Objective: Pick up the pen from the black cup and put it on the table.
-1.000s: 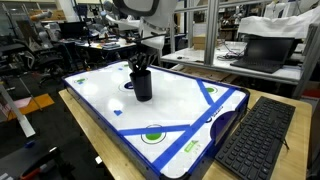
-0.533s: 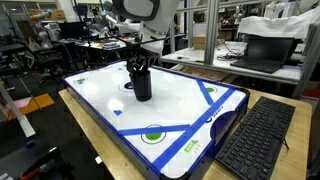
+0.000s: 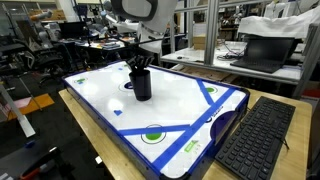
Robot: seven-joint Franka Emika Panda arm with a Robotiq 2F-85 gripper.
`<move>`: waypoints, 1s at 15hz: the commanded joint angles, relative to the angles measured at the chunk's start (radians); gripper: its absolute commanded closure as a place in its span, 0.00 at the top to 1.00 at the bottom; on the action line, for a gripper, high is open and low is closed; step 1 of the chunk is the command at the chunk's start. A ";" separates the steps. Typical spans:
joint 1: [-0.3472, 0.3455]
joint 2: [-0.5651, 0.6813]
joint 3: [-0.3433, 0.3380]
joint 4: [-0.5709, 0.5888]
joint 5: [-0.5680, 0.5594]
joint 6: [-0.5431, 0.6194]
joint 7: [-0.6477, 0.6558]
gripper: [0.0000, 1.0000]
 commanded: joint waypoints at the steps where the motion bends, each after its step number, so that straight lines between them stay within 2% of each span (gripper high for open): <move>1: -0.010 0.000 0.001 0.011 0.036 -0.019 -0.012 0.05; 9: -0.019 -0.122 -0.026 -0.007 0.003 -0.031 0.012 0.05; 15: -0.004 -0.238 -0.009 0.028 -0.053 -0.118 0.042 0.05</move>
